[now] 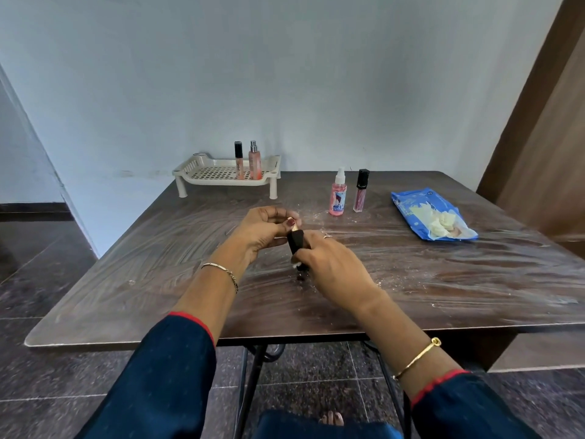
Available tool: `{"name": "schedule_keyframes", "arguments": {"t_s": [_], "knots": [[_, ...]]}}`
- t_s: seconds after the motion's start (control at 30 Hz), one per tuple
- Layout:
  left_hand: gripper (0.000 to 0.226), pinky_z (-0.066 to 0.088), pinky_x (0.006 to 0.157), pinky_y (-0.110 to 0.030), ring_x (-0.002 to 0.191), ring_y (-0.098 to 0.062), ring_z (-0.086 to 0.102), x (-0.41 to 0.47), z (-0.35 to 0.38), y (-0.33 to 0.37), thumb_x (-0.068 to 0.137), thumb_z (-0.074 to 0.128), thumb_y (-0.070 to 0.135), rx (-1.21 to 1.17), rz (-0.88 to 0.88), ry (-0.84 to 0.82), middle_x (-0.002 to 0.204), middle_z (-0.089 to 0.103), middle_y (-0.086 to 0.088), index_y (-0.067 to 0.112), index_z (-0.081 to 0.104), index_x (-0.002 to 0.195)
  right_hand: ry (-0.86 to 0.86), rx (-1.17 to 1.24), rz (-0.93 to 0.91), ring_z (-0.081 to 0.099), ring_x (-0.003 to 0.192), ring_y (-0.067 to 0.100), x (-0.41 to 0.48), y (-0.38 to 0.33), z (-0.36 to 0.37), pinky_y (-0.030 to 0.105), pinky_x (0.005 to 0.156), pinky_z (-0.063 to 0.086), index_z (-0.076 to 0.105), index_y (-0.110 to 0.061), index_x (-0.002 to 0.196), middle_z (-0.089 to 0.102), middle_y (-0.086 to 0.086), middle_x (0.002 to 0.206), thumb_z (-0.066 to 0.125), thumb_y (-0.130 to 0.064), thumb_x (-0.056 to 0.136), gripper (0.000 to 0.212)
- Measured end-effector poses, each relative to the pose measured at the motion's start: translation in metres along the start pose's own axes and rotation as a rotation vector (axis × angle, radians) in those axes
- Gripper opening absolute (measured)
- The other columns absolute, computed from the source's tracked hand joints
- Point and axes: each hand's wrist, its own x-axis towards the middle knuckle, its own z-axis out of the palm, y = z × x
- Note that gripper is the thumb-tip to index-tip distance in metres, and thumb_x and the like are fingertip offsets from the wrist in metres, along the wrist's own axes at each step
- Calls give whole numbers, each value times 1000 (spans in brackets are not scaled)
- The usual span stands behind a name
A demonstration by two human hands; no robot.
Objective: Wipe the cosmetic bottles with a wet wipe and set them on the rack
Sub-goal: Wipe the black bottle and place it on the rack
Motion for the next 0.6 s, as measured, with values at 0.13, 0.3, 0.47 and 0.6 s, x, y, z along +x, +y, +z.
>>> {"name": "schedule_keyframes", "arguments": {"t_s": [0.13,0.3,0.47,0.6], "knots": [[18,49,94,-40,98,-13,68,2,3,4,86,67,9,107,7,-25,97,75,0,12,68,105,-37,35,-30,58,86,24,-13,3,2,38,73,55,66,-12,111,55,6,111,63,0,83,30],[19,45,103,-47,111,-19,63,0,3,6,87,65,8,130,41,-120,104,74,0,13,67,106,22,405,161,54,86,11,-19,24,-1,27,78,48,71,-17,97,53,-7,93,64,2,82,25],[28,41,106,-48,114,-22,62,-6,1,6,85,65,9,63,56,-182,111,72,-5,9,64,113,284,623,350,59,89,5,-9,35,-7,26,83,54,70,-20,94,55,-12,91,64,0,86,22],[31,46,100,-40,113,-23,62,-12,1,8,85,66,8,42,62,-209,112,71,-9,5,63,115,318,571,320,60,86,8,2,26,0,32,79,55,70,-23,98,58,-8,92,66,-5,86,22]]}}
